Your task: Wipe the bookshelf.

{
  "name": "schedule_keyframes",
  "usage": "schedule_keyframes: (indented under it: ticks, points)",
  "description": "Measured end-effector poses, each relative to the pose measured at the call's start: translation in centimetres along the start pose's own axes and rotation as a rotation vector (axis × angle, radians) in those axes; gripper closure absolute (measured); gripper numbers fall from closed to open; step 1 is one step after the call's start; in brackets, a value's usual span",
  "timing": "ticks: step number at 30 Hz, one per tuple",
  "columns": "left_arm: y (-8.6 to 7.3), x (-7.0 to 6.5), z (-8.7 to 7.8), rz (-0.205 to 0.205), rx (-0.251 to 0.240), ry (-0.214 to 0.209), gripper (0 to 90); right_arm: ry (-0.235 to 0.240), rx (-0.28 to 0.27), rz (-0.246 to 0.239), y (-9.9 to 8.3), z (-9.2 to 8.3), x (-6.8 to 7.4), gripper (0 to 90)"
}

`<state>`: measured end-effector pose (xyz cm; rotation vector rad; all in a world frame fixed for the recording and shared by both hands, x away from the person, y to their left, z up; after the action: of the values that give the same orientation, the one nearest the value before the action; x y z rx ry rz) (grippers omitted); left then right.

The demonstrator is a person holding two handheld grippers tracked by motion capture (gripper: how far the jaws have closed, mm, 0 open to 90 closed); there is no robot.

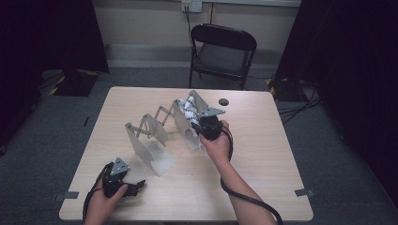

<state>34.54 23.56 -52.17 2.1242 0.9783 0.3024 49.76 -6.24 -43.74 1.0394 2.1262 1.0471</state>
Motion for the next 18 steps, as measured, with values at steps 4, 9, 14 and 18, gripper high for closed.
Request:
schedule_keyframes:
  ticks: [4,9,14,18]
  points:
    - [0.0,0.0,0.0,-0.004,-0.003,-0.001,7.3,-0.002,0.015,0.001,-0.7,0.2,-0.1,76.9]
    - [0.0,0.0,0.0,-0.004,-0.004,-0.002,7.3,-0.003,0.039,0.008,-1.9,0.6,-0.3,76.9]
    - [0.0,0.0,0.0,-0.004,-0.004,-0.001,7.2,0.000,0.080,0.010,-3.7,1.1,-0.3,76.8]
    - [0.0,0.0,0.0,-0.001,-0.002,-0.001,7.2,0.002,0.112,0.014,-5.3,1.5,-0.4,76.6]
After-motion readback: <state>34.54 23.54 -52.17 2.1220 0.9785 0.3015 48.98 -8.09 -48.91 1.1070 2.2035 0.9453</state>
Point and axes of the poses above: each handheld gripper's, and its own axes: z roughly forward along the jaws, y roughly out of its top, x roughly to its left, the point moved 3 cm from there along z, roughly forward along the jaws, and after that the axes turned 8 degrees about -y, right-handed, at the moved point
